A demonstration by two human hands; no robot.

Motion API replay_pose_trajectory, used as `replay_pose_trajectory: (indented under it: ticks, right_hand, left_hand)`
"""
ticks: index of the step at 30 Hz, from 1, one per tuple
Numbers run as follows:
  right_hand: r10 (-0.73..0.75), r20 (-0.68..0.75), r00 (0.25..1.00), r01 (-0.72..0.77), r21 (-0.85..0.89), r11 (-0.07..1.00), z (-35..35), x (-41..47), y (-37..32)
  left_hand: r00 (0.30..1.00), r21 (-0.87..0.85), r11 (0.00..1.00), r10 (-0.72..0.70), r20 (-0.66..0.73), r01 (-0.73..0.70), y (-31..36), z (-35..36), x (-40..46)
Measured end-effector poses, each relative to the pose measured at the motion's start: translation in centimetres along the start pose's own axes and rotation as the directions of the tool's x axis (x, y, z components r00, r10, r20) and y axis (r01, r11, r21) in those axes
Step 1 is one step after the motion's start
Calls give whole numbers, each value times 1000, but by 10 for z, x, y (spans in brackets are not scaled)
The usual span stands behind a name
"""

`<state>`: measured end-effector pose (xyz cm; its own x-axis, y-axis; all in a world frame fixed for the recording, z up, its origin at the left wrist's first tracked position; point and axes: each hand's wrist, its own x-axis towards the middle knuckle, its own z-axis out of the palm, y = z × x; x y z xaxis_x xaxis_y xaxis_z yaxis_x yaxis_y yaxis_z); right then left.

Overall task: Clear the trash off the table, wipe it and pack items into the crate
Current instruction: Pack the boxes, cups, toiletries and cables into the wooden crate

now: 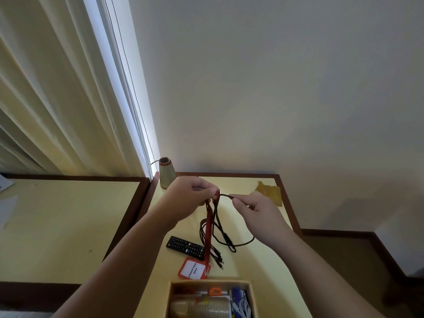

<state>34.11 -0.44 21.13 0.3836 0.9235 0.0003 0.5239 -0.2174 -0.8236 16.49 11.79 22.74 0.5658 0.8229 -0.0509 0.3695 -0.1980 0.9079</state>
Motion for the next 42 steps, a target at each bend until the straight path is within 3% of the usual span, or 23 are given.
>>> replay_pose_trajectory:
  ticks: [4,7,9,12,14,16,19,21,25,28,31,34,36,39,42]
  right_hand:
    - [-55,-25,998,48,-213,976,12,-3,-9]
    - [-147,-175,974,92,-291,952,17,-10,-15]
    - [-72,-256,964,38,-138,990,18,-16,-24]
    - [134,-152,979,-97,227,969,24,-19,-35]
    - [261,-18,965,-220,485,846,25,-15,-41]
    - [345,100,933,-317,683,658,22,-10,-43]
    - [339,228,913,-385,756,529,12,-3,-39]
    - [309,262,914,-398,720,569,9,-3,-34]
    - [284,219,934,-358,533,767,-1,-3,-25]
    - [281,221,934,-354,460,814,-7,-4,-22]
    - [279,209,937,-346,465,815,-11,-2,-20]
    - [259,188,947,-319,507,800,-15,2,-18]
    - [238,191,952,-304,541,784,-18,5,-17]
    - [212,190,959,-283,551,785,-25,7,-16]
    - [161,80,984,-179,342,922,-35,9,-16]
  left_hand:
    - [997,21,999,48,-53,-47,4,1,-3]
    - [991,-30,998,58,-123,-62,7,2,-6]
    - [984,-88,994,42,-172,-58,9,5,-8]
    - [981,-155,987,19,-194,-50,12,11,-13]
    - [982,-159,986,18,-188,-49,14,17,-19]
    - [982,-135,989,29,-185,-55,15,25,-26]
    - [976,-118,989,68,-207,-94,9,39,-37]
    - [973,-128,985,86,-216,-116,2,46,-42]
    - [981,-207,969,102,-166,-135,-7,50,-51]
    - [980,-292,949,64,-187,-117,-16,47,-53]
    - [981,-46,996,60,-182,-70,-32,45,-43]
    - [995,230,970,93,-38,-82,-38,53,-31]
    - [994,256,962,106,-33,-94,-37,62,-26]
    - [978,196,971,164,-130,-136,-28,70,-20]
    - [952,130,975,207,-225,-181,-18,70,-18]
